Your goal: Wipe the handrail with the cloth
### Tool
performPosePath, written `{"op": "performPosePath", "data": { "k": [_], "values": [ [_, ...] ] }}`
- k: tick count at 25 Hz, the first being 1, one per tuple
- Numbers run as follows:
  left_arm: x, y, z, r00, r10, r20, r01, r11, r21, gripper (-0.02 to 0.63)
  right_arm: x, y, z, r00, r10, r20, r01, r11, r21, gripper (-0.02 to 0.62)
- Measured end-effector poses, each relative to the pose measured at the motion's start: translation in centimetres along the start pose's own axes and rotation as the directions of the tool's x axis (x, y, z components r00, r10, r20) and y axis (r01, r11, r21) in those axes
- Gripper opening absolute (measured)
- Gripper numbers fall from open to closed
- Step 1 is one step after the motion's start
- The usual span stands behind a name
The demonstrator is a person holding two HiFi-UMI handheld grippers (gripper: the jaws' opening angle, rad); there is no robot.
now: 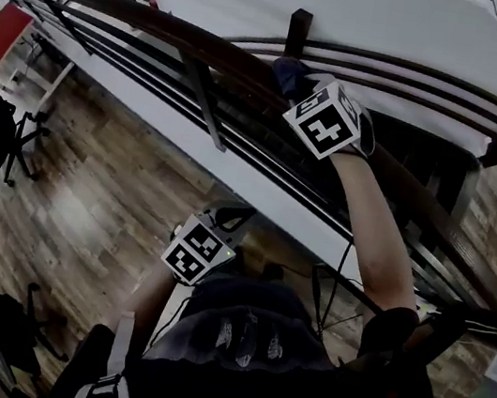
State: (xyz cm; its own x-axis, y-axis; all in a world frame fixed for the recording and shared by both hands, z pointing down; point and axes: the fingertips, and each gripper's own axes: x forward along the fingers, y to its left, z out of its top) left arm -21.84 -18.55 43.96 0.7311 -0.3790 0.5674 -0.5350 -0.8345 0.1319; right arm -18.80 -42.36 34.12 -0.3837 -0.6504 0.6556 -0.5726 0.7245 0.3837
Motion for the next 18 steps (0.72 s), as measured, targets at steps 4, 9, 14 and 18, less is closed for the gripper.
{"op": "performPosePath", "data": {
  "k": [4,9,14,18],
  "values": [
    [-0.7,0.8,0.3,0.997,0.074,0.002,-0.074,0.997,-0.024,0.008,3.8,1.3,4.2,0.998,0.067,0.012,-0.065,0.994,-0.092,0.044],
    [-2.1,1.4,-1.0,0.990,0.141,-0.004,-0.141,0.986,-0.089,0.008,7.5,2.1,8.9,0.993,0.113,0.027,-0.108,0.983,-0.148,0.044],
    [-4.1,3.7,-3.0,0.979,0.202,-0.020,-0.203,0.965,-0.166,0.008,12.2,2.6,13.4,0.986,0.167,-0.011,-0.166,0.968,-0.188,0.044],
    [-6.3,6.0,-5.5,0.969,0.245,-0.030,-0.246,0.945,-0.215,0.008,15.2,2.9,16.0,0.986,0.166,-0.026,-0.168,0.961,-0.222,0.044]
  ]
}}
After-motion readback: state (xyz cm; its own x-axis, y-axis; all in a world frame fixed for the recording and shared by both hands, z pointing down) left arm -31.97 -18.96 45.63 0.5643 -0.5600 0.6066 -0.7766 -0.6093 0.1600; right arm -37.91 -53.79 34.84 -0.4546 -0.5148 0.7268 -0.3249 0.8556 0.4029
